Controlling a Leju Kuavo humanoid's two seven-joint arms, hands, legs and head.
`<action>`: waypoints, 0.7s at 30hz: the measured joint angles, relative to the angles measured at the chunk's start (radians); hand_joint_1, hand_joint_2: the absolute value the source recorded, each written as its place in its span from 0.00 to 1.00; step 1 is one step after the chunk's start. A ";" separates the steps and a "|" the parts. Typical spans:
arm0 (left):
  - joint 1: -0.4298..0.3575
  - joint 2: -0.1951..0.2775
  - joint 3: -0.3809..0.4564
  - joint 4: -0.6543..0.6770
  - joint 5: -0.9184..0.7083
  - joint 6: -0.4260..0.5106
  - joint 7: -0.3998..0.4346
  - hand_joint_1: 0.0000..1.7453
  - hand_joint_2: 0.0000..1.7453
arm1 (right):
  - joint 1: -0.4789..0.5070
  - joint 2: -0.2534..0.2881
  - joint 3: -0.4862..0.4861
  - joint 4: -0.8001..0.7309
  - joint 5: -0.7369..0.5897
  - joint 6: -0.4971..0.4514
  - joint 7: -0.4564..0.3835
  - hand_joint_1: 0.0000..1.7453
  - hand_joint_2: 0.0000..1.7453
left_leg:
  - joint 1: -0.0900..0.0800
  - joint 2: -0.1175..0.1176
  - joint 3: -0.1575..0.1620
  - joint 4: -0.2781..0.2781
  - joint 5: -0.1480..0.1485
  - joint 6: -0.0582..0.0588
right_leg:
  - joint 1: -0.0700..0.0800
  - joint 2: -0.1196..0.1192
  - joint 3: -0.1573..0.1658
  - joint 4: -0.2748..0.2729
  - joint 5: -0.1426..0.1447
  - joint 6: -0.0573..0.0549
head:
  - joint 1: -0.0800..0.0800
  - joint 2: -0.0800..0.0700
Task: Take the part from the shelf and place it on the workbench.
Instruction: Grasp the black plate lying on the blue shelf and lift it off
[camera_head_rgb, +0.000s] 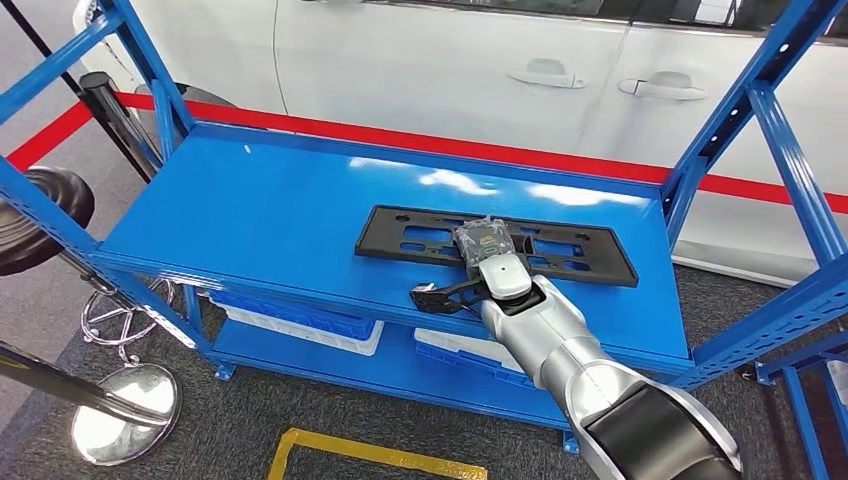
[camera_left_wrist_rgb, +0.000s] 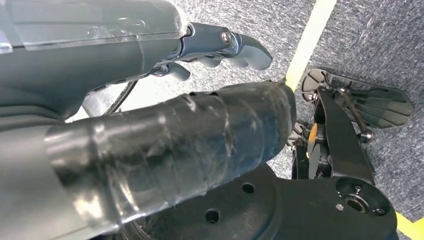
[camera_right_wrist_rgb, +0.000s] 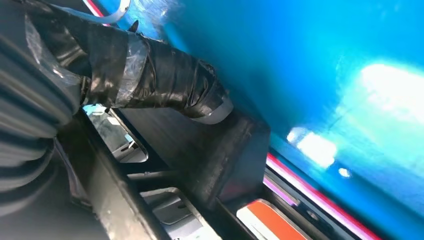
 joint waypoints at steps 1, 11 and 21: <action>0.000 0.000 0.001 0.000 -0.002 0.000 0.000 0.00 0.00 | 0.001 0.000 -0.004 -0.001 0.001 -0.004 -0.003 1.00 1.00 | 0.000 0.000 0.000 0.000 0.000 0.000 | 0.000 0.000 0.000 0.000 0.000 0.000 | 0.000 0.000; 0.001 -0.002 0.042 0.000 -0.007 -0.013 -0.017 0.00 1.00 | 0.045 0.001 -0.063 -0.052 -0.021 -0.055 -0.064 1.00 1.00 | 0.000 0.000 0.000 0.000 0.000 0.000 | 0.000 0.000 0.000 0.000 0.000 0.000 | 0.000 0.000; 0.008 -0.003 0.068 0.000 -0.078 0.044 -0.017 0.00 1.00 | 0.261 -0.031 -0.179 -0.760 -0.243 -0.029 -0.242 1.00 1.00 | -0.003 -0.002 -0.006 0.004 -0.001 0.005 | -0.004 -0.002 -0.003 -0.005 0.002 0.005 | 0.000 0.000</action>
